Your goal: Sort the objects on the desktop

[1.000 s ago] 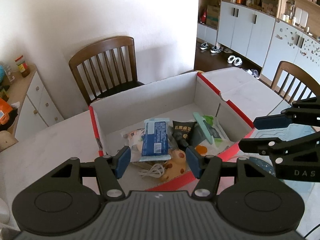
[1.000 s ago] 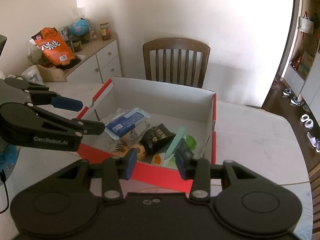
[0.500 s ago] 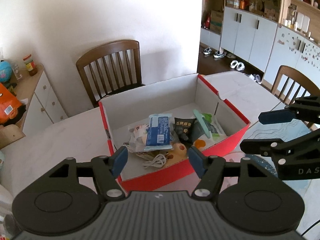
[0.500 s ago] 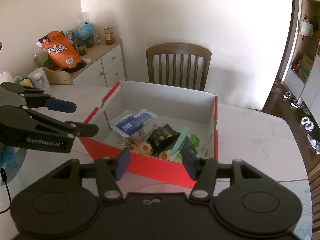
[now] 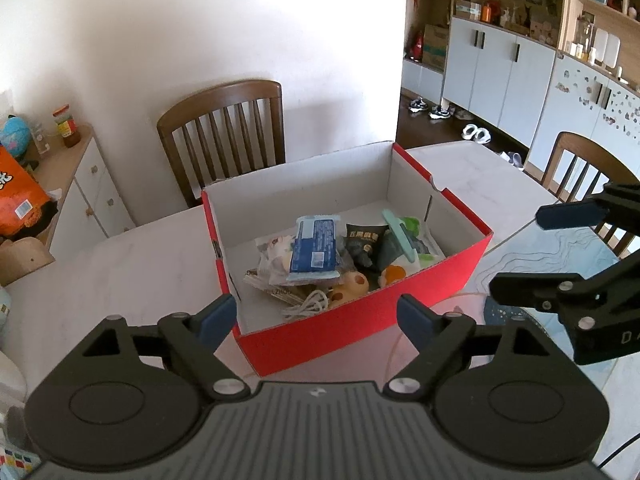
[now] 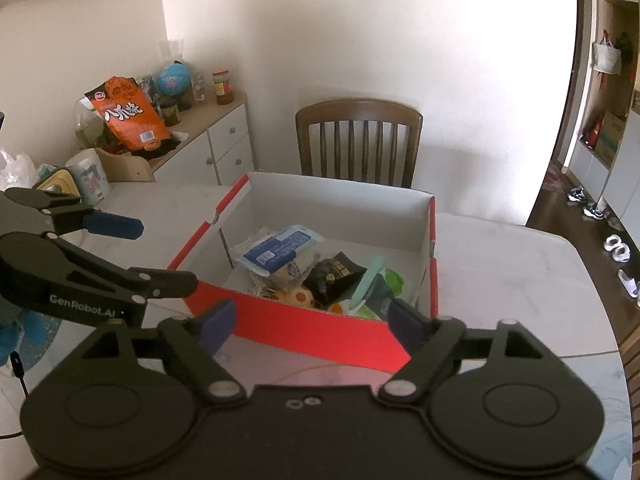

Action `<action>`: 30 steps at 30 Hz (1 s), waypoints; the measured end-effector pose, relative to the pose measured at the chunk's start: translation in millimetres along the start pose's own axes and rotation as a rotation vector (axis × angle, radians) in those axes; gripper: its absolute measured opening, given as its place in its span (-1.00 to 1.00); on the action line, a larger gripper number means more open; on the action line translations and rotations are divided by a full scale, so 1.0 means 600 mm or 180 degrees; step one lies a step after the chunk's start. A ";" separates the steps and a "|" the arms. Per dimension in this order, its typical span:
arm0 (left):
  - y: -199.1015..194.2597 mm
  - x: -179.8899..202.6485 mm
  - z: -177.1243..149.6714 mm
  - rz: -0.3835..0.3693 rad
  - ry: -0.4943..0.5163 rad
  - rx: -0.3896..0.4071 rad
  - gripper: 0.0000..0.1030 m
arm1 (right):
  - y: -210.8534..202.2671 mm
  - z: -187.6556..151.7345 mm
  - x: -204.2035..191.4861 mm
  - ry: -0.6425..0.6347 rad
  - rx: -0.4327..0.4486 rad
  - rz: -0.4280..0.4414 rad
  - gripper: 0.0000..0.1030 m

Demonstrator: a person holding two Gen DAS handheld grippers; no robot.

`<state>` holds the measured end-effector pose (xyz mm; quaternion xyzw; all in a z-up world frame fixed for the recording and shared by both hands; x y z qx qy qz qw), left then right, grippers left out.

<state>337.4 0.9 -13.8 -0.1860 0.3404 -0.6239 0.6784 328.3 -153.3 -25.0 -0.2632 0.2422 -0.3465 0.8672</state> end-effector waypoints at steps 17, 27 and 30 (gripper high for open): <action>-0.029 0.013 -0.056 0.0034 -0.0050 -0.0014 0.69 | -0.023 -0.036 -0.016 -0.0026 0.0112 0.0003 0.96; -0.037 0.010 -0.050 0.0071 -0.0114 0.0075 0.69 | -0.025 -0.041 -0.011 -0.0010 0.0111 -0.0002 0.96; -0.037 0.011 -0.050 0.0071 -0.0110 0.0069 0.69 | -0.027 -0.043 -0.007 0.0006 0.0123 -0.0014 0.96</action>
Point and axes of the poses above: each gripper's, at about its wrist camera, not at the fingertips, and y roughly the way its jaws point, x to its right, z to its top, the point moved 9 cm from there along y, roughly the way its jaws point, and after that the axes turned 15 degrees about z, right-handed, at the moved point
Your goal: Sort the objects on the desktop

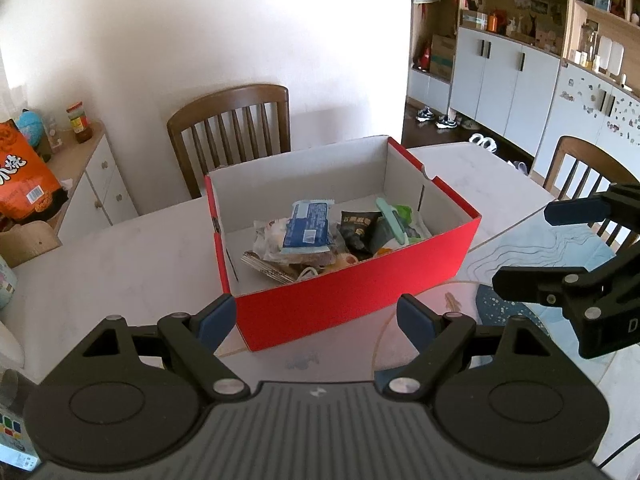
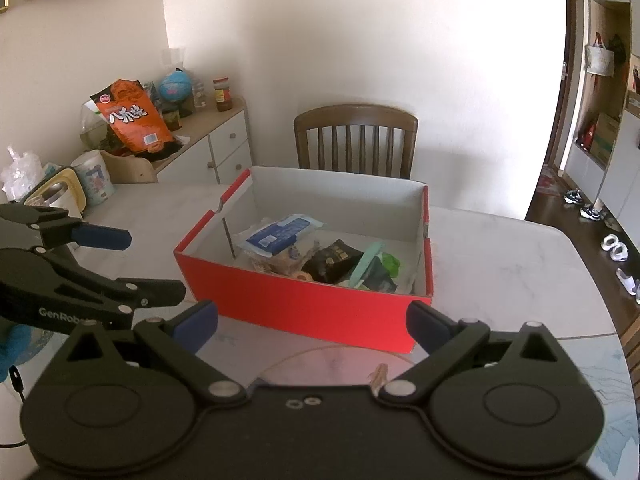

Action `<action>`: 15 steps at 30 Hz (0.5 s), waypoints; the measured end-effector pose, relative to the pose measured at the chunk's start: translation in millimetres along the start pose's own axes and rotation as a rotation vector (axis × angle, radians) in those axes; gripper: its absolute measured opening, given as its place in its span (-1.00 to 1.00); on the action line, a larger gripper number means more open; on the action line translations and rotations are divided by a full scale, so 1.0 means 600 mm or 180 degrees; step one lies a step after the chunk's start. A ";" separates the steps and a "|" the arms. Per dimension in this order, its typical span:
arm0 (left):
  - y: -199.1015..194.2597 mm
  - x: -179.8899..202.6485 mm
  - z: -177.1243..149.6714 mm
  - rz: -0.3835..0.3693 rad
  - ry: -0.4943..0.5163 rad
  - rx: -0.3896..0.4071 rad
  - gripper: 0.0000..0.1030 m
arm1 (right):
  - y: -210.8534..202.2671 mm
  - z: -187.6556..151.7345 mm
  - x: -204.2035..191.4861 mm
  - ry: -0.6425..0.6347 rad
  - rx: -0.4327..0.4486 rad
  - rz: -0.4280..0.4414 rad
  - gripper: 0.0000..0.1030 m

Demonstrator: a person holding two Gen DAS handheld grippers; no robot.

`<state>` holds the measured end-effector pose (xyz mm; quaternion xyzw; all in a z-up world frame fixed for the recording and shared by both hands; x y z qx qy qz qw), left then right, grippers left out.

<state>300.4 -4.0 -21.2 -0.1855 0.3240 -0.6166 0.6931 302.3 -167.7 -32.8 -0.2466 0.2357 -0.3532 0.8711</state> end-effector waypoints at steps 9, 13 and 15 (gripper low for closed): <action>-0.003 0.002 0.002 0.0044 0.0003 0.0061 0.69 | -0.003 -0.011 0.008 0.0063 -0.0003 -0.0040 0.96; -0.002 0.005 0.000 0.0036 0.0019 0.0048 0.69 | -0.004 -0.017 0.011 0.0090 -0.0017 -0.0051 0.96; -0.001 0.005 0.000 0.0058 0.0036 0.0047 0.69 | -0.004 -0.018 0.011 0.0097 -0.0018 -0.0058 0.96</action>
Point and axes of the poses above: each gripper's, at about its wrist camera, not at the fingertips, and y roughly the way its jaws point, x to its right, z to its top, the point moved 9 cm from there along y, roughly the way its jaws point, and after that the axes turned 15 degrees about z, right-handed, at the moved point
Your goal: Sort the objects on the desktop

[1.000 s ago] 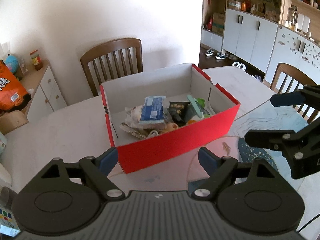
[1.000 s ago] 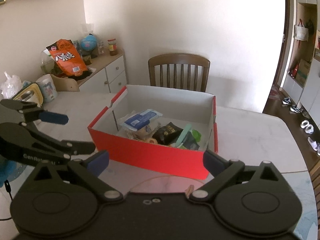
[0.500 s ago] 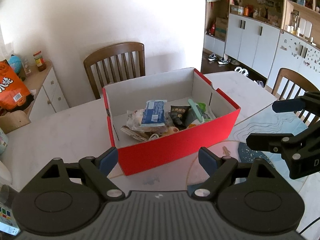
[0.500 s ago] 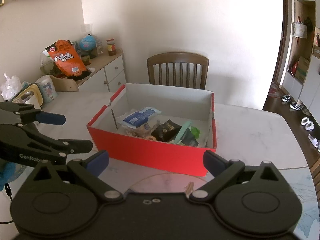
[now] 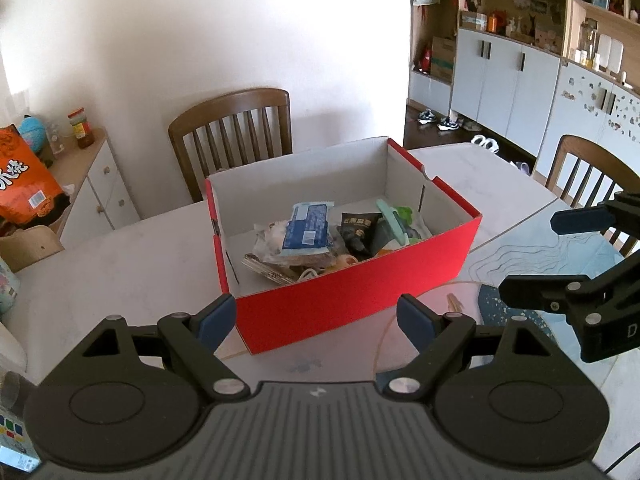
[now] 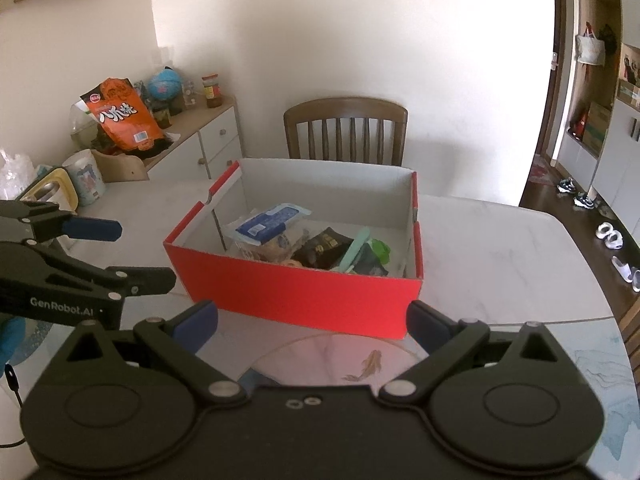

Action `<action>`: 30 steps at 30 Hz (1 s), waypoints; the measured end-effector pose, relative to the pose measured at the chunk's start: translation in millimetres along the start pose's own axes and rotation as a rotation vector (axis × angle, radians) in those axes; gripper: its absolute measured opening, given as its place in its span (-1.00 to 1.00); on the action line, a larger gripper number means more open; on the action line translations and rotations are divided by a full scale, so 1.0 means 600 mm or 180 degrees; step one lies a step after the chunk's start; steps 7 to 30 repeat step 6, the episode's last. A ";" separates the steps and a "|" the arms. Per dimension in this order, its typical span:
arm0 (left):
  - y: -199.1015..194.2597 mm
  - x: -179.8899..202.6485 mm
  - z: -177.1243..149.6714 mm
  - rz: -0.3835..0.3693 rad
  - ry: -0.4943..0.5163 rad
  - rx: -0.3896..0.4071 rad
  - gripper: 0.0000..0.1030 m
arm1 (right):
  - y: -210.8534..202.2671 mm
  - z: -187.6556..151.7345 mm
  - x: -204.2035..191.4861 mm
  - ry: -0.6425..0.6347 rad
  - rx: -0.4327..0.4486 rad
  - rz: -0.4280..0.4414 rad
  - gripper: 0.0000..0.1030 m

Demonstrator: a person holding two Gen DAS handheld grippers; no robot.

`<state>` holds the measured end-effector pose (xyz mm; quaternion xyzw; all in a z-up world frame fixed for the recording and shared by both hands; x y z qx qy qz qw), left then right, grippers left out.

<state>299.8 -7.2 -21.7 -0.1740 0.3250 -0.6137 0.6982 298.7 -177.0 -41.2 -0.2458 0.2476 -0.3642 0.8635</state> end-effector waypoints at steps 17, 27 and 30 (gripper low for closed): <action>0.002 0.001 -0.003 0.0006 0.0001 -0.0023 0.69 | -0.001 -0.001 0.002 0.0005 0.0001 -0.0008 0.96; 0.002 0.001 -0.003 0.0006 0.0001 -0.0023 0.69 | -0.001 -0.001 0.002 0.0005 0.0001 -0.0008 0.96; 0.002 0.001 -0.003 0.0006 0.0001 -0.0023 0.69 | -0.001 -0.001 0.002 0.0005 0.0001 -0.0008 0.96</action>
Point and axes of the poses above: each gripper's, at about its wrist camera, not at the fingertips, and y roughly the way its jaws point, x to its right, z to its top, the point moved 9 cm from there along y, roughly the way its jaws point, and after that the axes turned 15 degrees about z, right-handed, at the moved point
